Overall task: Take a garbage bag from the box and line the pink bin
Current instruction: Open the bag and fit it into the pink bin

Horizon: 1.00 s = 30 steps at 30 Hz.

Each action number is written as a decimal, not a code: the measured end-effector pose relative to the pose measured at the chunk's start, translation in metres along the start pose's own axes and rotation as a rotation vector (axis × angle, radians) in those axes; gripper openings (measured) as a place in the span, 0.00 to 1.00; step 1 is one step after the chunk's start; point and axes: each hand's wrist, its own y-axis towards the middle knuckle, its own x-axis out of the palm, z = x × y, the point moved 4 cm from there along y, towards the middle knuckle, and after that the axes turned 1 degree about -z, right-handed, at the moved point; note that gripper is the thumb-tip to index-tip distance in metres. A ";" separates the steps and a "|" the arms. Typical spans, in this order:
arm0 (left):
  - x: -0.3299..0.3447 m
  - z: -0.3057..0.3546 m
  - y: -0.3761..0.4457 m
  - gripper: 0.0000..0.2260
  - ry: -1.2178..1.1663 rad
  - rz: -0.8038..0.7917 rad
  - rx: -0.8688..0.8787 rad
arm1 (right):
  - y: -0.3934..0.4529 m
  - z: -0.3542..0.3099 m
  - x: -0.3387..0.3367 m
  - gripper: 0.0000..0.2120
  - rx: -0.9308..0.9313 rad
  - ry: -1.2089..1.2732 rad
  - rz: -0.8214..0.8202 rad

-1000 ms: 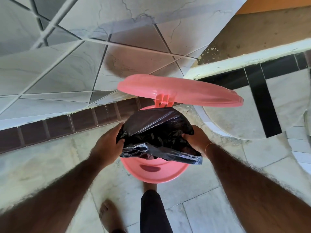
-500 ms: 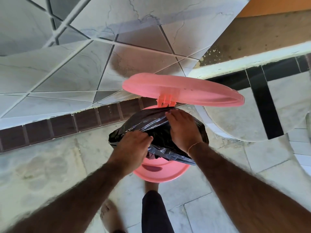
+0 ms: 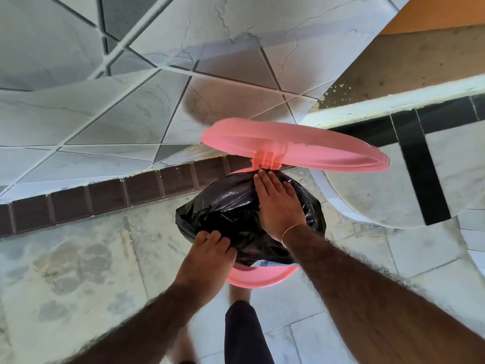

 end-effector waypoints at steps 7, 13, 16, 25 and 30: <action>0.027 0.018 -0.044 0.09 -0.058 0.058 0.036 | 0.009 -0.012 -0.010 0.34 0.064 -0.028 -0.001; 0.056 0.010 -0.075 0.17 -0.148 -0.050 -0.137 | 0.018 -0.015 -0.019 0.28 0.082 0.031 0.056; 0.062 0.000 -0.079 0.14 -0.196 -0.109 -0.261 | 0.018 -0.013 -0.018 0.30 0.062 0.064 0.066; 0.066 0.012 -0.065 0.12 -0.114 -0.185 -0.328 | 0.010 -0.004 -0.007 0.36 0.037 0.113 0.006; 0.043 0.038 -0.056 0.06 -0.275 0.083 -0.254 | -0.001 -0.001 -0.025 0.28 0.030 0.092 0.261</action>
